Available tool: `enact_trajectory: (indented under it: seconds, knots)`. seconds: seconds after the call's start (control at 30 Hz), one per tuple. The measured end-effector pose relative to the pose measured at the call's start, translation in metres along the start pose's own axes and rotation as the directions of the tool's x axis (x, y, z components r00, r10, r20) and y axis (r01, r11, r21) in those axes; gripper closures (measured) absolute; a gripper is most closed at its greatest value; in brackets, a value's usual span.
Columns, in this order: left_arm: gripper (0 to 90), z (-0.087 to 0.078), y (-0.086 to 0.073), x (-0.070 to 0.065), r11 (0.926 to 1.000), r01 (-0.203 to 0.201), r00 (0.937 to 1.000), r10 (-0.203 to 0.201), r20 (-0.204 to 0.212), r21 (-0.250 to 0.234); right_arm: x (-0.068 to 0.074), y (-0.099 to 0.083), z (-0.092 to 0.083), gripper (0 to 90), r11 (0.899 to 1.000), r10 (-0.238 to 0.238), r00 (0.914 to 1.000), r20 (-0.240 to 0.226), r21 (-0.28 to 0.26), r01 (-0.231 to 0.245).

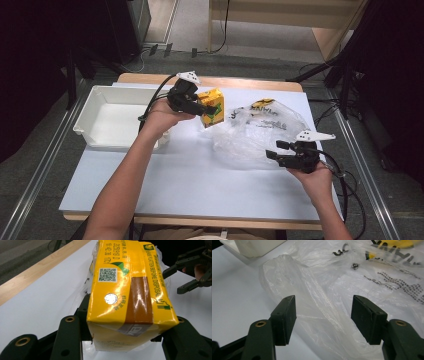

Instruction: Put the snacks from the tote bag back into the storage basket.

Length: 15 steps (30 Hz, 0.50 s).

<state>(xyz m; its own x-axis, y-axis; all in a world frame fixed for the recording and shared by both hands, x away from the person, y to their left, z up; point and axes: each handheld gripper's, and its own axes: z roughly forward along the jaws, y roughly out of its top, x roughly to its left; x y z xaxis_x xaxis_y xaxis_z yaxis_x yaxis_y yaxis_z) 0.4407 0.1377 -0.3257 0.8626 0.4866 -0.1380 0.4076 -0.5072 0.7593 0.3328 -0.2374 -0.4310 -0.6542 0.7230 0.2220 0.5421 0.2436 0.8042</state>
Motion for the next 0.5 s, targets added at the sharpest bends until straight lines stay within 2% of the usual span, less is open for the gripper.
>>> enact_trajectory:
  seconds: [0.13, 0.4, 0.5]
  knots:
    - [52.6, -0.004, -0.003, 0.003, 1.0, 0.001, 0.9999, -0.001, -0.014, 0.0, 0.001, 0.002, 0.003, 38.2, 1.0, -0.025, 0.9997, 0.005, 0.004, 0.025]
    - [52.6, -0.016, -0.009, 0.011, 0.9994, 0.033, 0.9988, -0.033, -0.037, 0.007, 0.003, 0.006, 0.009, 38.2, 0.999, -0.033, 0.9994, -0.006, 0.009, 0.033]
    - [52.6, -0.02, -0.011, 0.013, 0.9994, 0.032, 0.9986, -0.031, -0.043, 0.01, 0.002, 0.007, 0.01, 38.3, 1.0, -0.027, 0.9996, -0.008, 0.013, 0.027]
